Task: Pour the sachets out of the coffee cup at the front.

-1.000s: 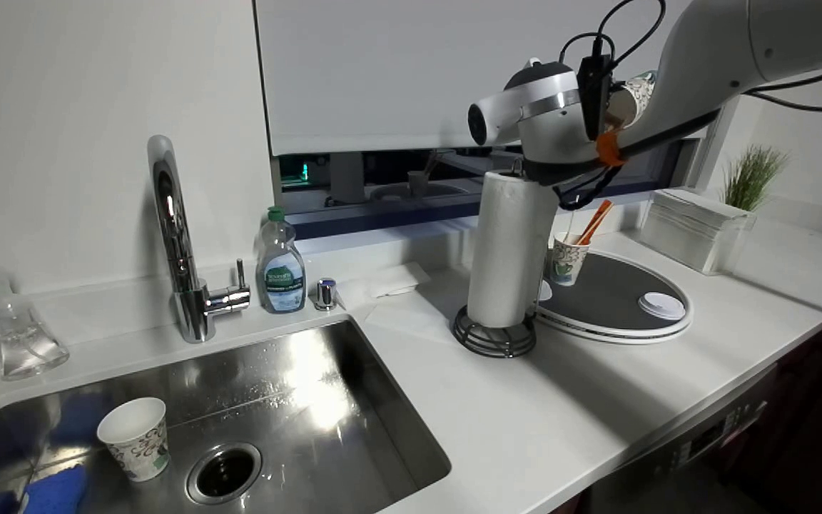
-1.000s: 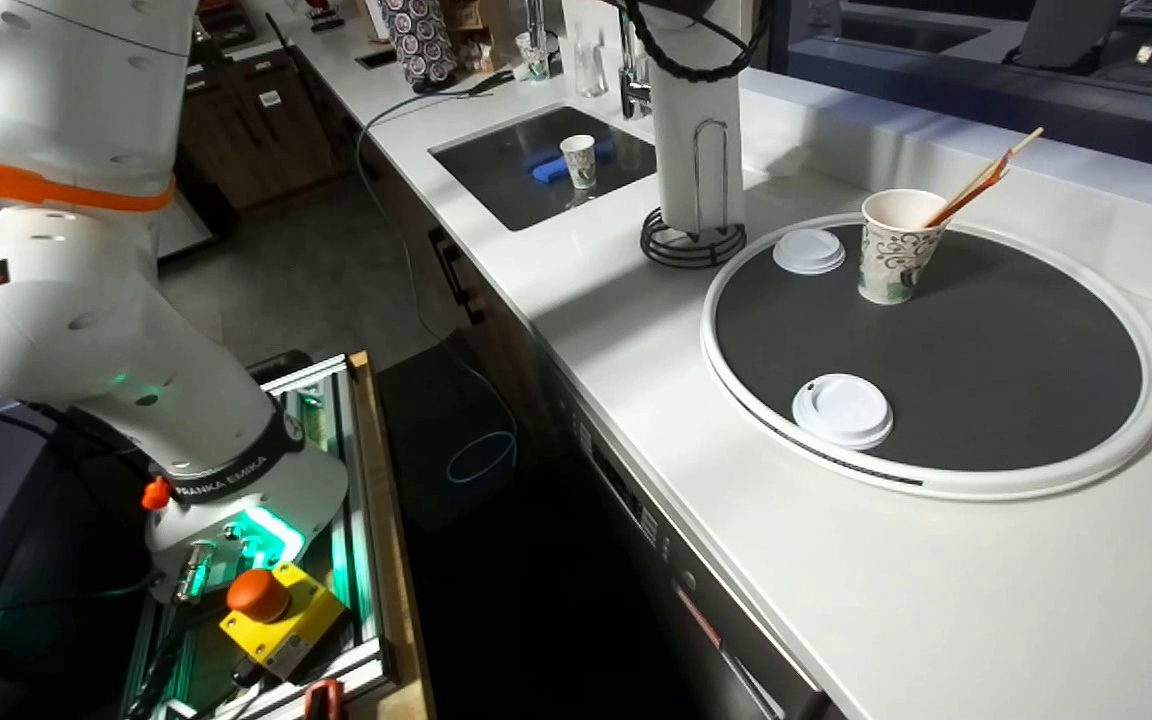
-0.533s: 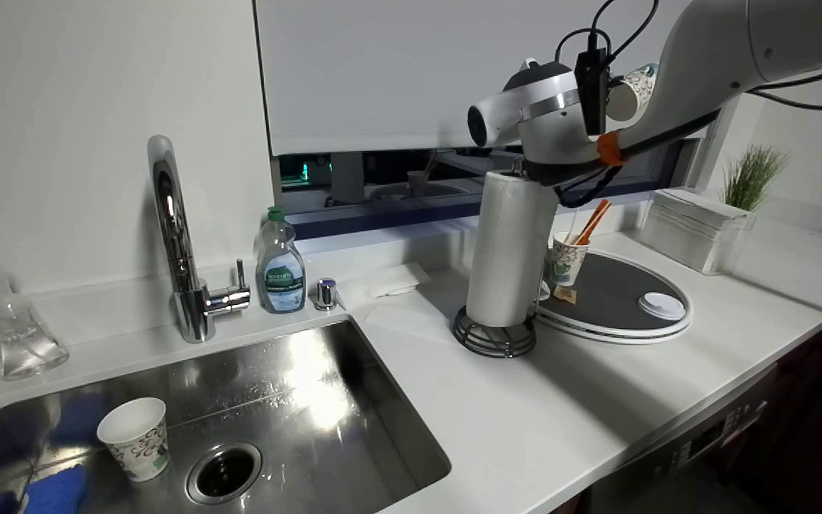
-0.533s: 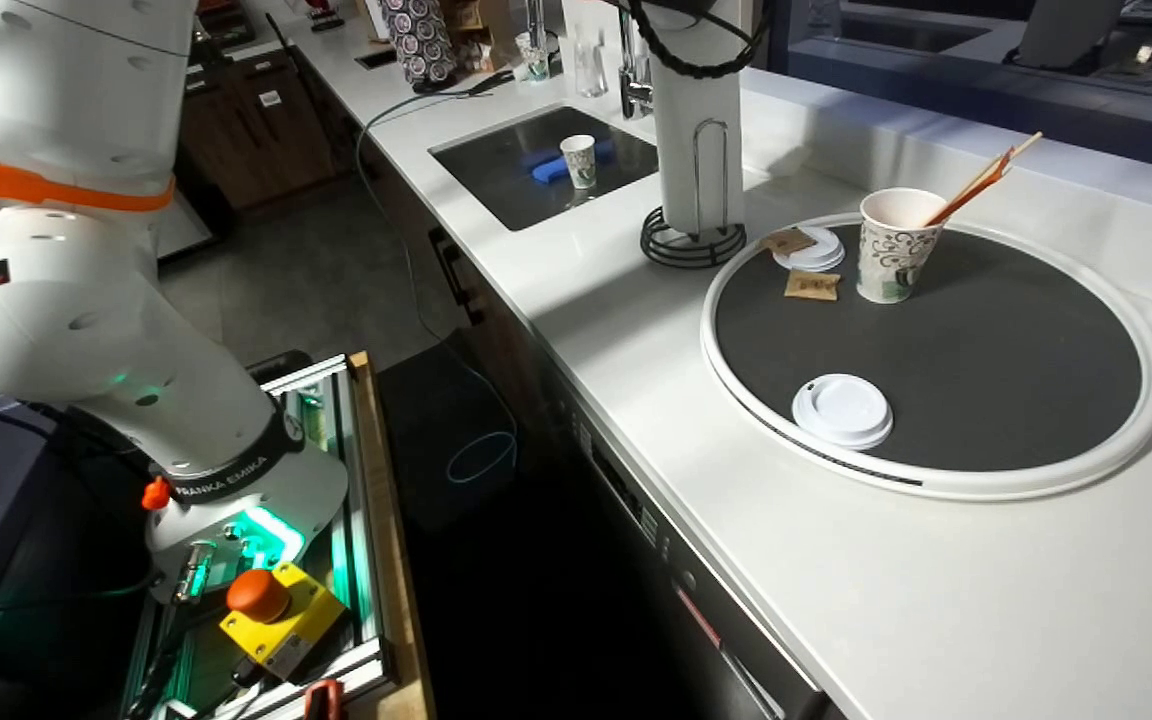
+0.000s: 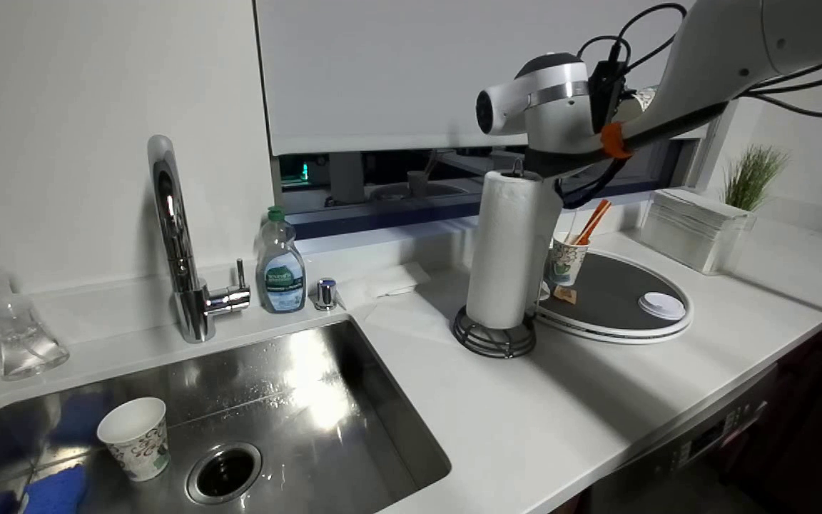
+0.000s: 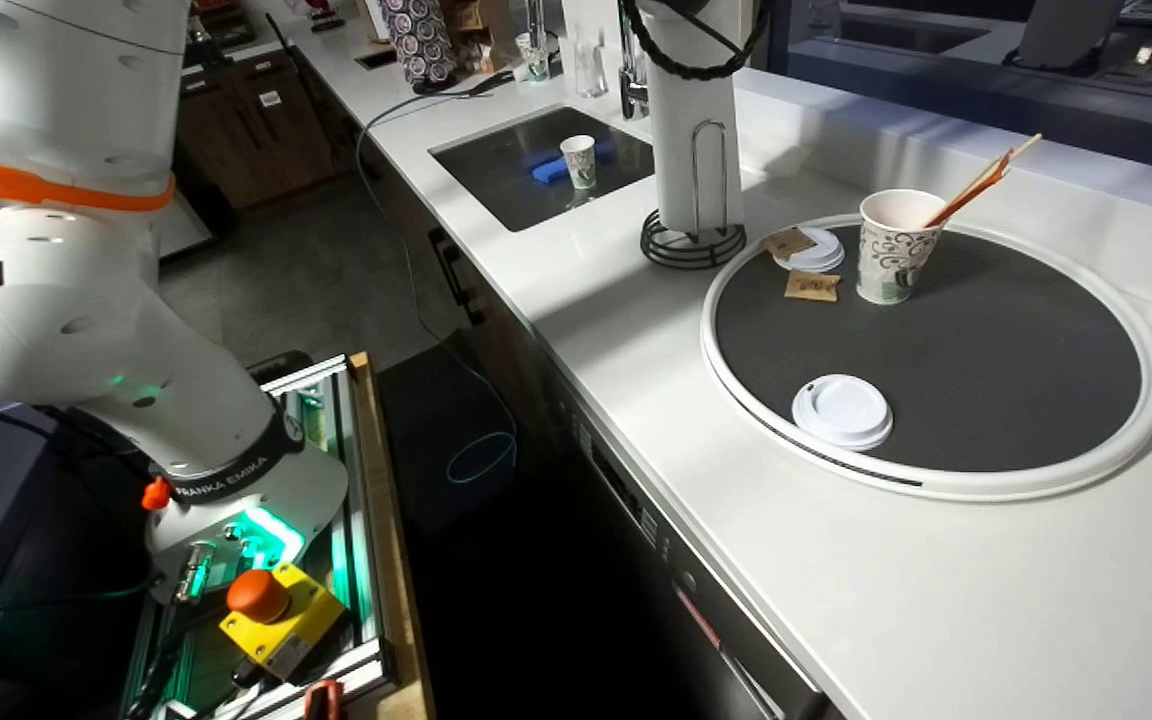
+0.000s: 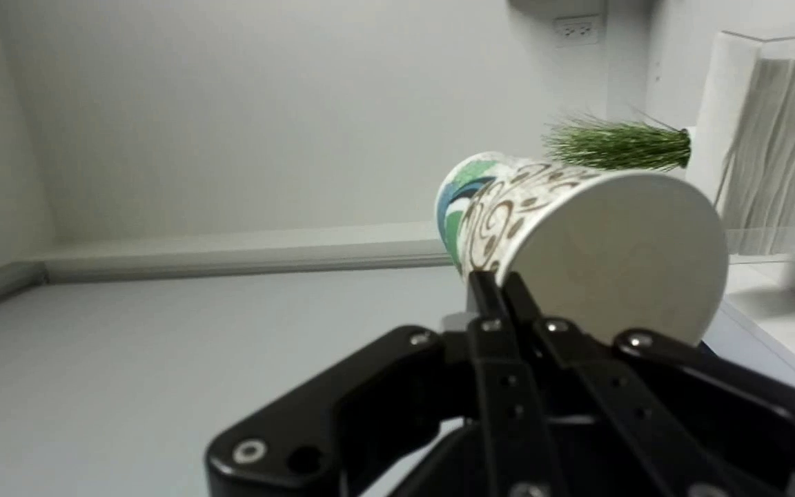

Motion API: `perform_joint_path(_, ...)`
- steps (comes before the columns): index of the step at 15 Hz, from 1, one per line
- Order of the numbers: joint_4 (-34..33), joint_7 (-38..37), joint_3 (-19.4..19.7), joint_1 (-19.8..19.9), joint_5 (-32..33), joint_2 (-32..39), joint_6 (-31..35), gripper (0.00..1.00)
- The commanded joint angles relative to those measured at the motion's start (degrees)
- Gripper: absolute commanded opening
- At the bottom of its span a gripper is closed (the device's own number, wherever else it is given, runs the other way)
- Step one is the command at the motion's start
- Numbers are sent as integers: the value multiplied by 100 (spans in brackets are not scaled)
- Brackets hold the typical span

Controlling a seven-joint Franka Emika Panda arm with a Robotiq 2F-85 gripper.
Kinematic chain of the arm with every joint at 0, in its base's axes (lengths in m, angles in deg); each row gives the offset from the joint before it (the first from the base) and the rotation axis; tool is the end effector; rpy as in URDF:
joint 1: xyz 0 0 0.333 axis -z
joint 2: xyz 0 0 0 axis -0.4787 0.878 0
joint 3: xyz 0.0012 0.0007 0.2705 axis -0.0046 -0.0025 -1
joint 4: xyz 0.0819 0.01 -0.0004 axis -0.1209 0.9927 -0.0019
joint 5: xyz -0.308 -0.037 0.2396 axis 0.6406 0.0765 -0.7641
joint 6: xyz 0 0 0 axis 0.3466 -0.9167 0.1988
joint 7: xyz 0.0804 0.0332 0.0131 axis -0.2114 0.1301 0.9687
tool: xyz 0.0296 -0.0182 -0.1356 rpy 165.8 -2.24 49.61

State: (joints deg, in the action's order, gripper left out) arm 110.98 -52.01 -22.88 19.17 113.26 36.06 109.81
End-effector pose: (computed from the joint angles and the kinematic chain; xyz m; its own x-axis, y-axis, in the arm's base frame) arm 0.6974 -0.0286 0.4638 0.9880 0.0557 0.1443 -0.1502 0.1222 0.9811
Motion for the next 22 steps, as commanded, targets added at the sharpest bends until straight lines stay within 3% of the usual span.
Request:
perform_joint_path(1,477,-862,-131,266,-731,-564,62,1)
perform_joint_path(7,1060,-2351,-56,712,-2126,-1140,310,1)
perform_joint_path(15,1578,-4798,124,1061,-2834,-1048,2153,1)
perform_joint_path(17,1603,-5099,141,1134,-3045,-1034,2668,1)
perform_joint_path(18,1438,-4743,263,961,-2844,-942,2288,4)
perform_joint_path(21,1466,-4945,279,988,-2951,-944,2519,1)
perform_joint_path(22,1490,-4952,181,1164,-3314,-1016,2913,1)
